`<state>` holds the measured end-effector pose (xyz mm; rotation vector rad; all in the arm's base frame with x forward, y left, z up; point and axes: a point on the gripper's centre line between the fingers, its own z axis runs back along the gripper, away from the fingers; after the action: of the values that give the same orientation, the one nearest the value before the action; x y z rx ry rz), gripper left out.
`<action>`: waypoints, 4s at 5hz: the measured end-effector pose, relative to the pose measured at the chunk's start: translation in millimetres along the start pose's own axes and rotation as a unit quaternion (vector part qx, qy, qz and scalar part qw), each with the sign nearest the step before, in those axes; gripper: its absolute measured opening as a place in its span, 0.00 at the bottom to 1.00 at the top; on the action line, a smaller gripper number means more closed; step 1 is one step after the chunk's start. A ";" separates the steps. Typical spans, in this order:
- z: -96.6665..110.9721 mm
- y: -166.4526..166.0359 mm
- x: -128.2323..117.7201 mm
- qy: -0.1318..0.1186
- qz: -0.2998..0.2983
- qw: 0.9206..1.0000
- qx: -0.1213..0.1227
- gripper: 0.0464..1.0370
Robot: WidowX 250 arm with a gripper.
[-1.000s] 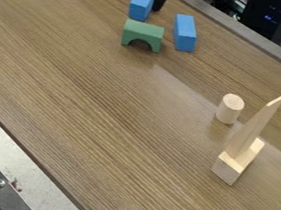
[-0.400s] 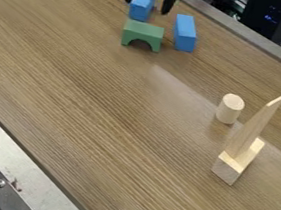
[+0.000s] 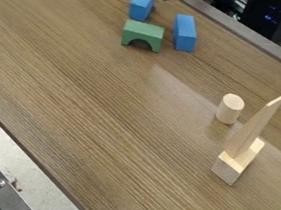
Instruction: Put the blue block on top of other blue block
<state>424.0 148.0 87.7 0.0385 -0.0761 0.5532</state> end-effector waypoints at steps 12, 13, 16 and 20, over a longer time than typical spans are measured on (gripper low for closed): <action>25.6 -1.7 -18.6 0.023 0.063 0.998 -0.017 0.52; 19.1 -29.3 -35.7 0.016 0.069 0.997 0.001 0.52; 5.4 -44.2 -31.3 0.032 0.125 0.992 -0.008 0.52; -0.8 -60.9 -25.2 0.033 0.136 0.990 -0.017 0.52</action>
<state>434.7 83.1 83.9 -0.0232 -0.0256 0.8249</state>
